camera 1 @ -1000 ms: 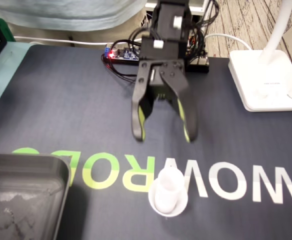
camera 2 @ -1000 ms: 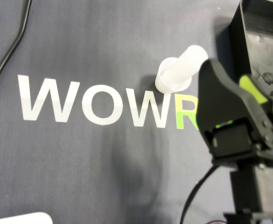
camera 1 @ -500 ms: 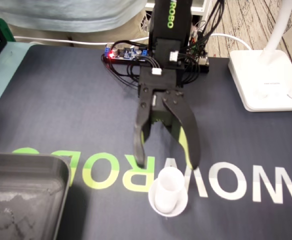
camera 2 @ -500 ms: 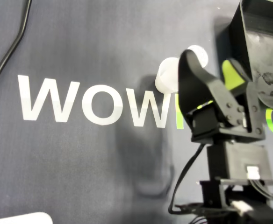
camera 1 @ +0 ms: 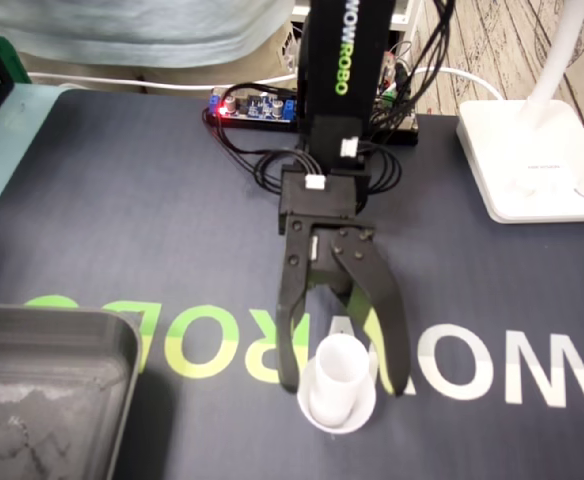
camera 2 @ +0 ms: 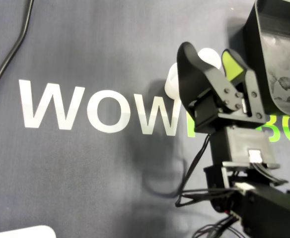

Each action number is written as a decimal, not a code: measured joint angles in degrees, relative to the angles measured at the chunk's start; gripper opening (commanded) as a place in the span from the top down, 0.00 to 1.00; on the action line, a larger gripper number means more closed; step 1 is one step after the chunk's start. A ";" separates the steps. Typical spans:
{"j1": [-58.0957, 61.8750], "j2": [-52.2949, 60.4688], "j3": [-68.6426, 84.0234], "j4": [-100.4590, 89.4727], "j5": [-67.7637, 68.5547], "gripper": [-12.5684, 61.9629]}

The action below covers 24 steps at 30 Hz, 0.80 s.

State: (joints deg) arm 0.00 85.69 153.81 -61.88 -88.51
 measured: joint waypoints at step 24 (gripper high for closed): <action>-3.08 -7.29 -4.13 0.00 -1.41 0.49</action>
State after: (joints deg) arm -3.08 78.40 149.68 -61.88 -89.91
